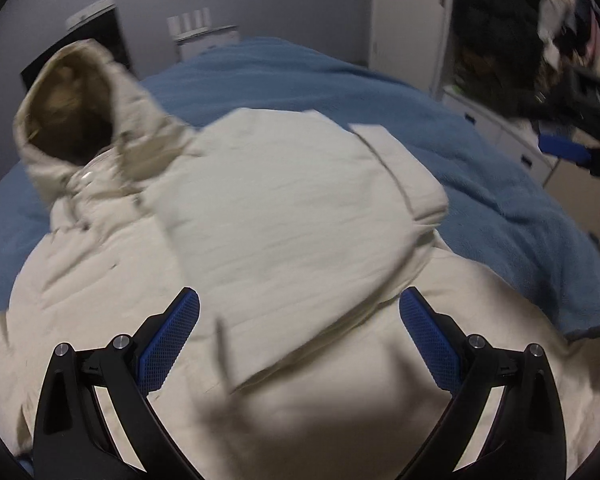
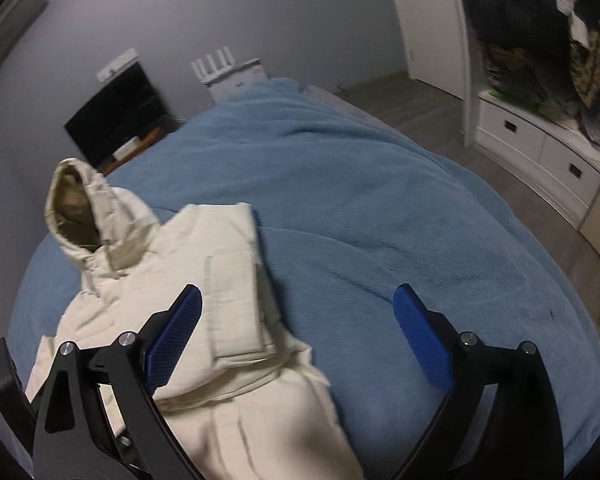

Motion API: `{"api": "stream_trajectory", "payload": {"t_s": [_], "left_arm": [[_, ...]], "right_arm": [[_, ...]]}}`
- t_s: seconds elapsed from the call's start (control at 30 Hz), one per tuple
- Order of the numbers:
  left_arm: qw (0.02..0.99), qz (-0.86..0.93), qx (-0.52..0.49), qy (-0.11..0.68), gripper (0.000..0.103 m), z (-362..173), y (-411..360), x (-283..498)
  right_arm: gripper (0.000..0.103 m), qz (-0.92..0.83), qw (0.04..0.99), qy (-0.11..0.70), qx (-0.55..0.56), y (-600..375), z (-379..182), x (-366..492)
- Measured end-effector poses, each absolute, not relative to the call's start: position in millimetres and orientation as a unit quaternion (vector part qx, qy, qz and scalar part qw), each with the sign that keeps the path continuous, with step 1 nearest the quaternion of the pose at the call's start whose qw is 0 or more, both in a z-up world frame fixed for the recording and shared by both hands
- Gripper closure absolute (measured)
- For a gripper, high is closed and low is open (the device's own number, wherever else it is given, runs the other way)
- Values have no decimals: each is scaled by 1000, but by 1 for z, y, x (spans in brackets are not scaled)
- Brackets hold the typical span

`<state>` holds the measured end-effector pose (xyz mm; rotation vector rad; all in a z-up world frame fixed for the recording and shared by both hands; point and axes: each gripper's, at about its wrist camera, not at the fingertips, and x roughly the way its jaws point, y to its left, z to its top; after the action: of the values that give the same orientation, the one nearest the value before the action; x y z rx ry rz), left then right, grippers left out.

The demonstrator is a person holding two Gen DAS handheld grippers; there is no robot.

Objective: Fold large clothes

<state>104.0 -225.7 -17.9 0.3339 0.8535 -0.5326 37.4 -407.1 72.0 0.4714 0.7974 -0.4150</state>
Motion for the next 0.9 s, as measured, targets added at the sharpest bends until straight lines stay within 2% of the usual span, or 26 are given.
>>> {"api": "stream_trajectory", "payload": {"t_s": [0.17,0.27,0.33,0.37,0.43,0.53,0.73,0.9], "left_arm": [[851,-245,265,382,14,-43,-270,97],[847,-216,320,366,35,-55,-280,98],[850,-216,309,369,54,-52,-275,104],[852,-218,294,373,59,-48,-270,107],[858,-223,257,384,77,-39,-257,113],[872,-213,217,382,88,-23,-232,116],[895,-184,112,390,95,18,-150,126],[906,-160,75,384,96,42,-95,120]], "right_arm": [[11,-215,852,395,269,-424,50,43],[11,-209,849,398,276,-425,43,45],[11,-204,852,402,268,-421,42,49],[11,-201,853,402,265,-419,42,50],[11,-192,858,401,257,-415,44,51],[11,-186,864,400,243,-409,45,52],[11,-170,876,401,208,-389,48,56],[11,-153,889,396,173,-366,51,59]]}}
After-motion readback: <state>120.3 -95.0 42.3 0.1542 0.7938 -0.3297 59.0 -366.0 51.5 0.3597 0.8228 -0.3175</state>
